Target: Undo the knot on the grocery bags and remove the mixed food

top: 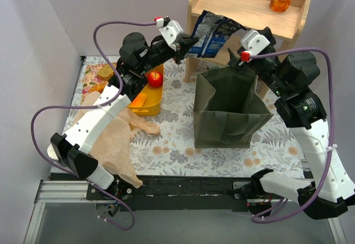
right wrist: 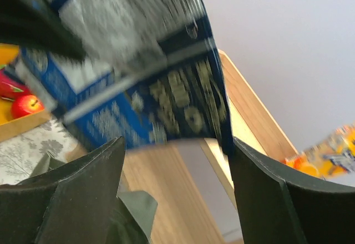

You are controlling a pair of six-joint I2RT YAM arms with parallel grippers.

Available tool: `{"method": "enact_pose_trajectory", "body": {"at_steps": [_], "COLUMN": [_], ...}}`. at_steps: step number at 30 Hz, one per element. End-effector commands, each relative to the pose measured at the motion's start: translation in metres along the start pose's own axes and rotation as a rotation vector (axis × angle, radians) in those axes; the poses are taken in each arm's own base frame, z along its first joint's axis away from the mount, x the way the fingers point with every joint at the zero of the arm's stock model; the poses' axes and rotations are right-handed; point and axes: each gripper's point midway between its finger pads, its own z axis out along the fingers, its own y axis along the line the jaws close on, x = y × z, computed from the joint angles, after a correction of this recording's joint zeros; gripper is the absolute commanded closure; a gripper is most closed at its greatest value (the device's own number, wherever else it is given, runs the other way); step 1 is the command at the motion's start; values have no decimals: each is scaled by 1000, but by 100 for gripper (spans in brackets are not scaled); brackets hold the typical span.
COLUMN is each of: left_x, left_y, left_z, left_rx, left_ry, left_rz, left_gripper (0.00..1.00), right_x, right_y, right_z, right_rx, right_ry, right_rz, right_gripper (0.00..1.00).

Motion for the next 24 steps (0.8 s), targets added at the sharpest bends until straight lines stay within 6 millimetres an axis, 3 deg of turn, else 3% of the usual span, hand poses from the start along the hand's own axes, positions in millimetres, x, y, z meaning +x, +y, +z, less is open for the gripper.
{"method": "enact_pose_trajectory", "body": {"at_steps": [1, 3, 4, 6, 9, 10, 14, 15, 24], "left_x": [12, 27, 47, 57, 90, 81, 91, 102, 111], "left_y": [43, 46, 49, 57, 53, 56, 60, 62, 69], "left_z": [2, 6, 13, 17, 19, 23, 35, 42, 63], "left_rx": [-107, -85, -83, -102, -67, -86, -91, -90, -150], "left_ry": [37, 79, 116, 140, 180, 131, 110, 117, 43], "left_rz": [221, 302, 321, 359, 406, 433, 453, 447, 486], "left_gripper": [100, 100, 100, 100, 100, 100, 100, 100, 100], "right_x": [-19, -10, -10, -4, 1, 1, 9, 13, 35], "right_y": [-42, -45, -48, -53, -53, -52, -51, -51, -45], "right_z": [-33, -37, -42, -46, -53, -55, -58, -59, -63], "right_rx": [216, 235, 254, 281, 290, 289, 294, 299, 299], "right_ry": [-34, -1, 1, 22, 39, 40, 52, 60, 92], "right_rz": [5, -6, -13, -30, -34, -31, -10, -7, 42], "right_gripper": [19, 19, 20, 20, 20, 21, 21, 21, 21]}}
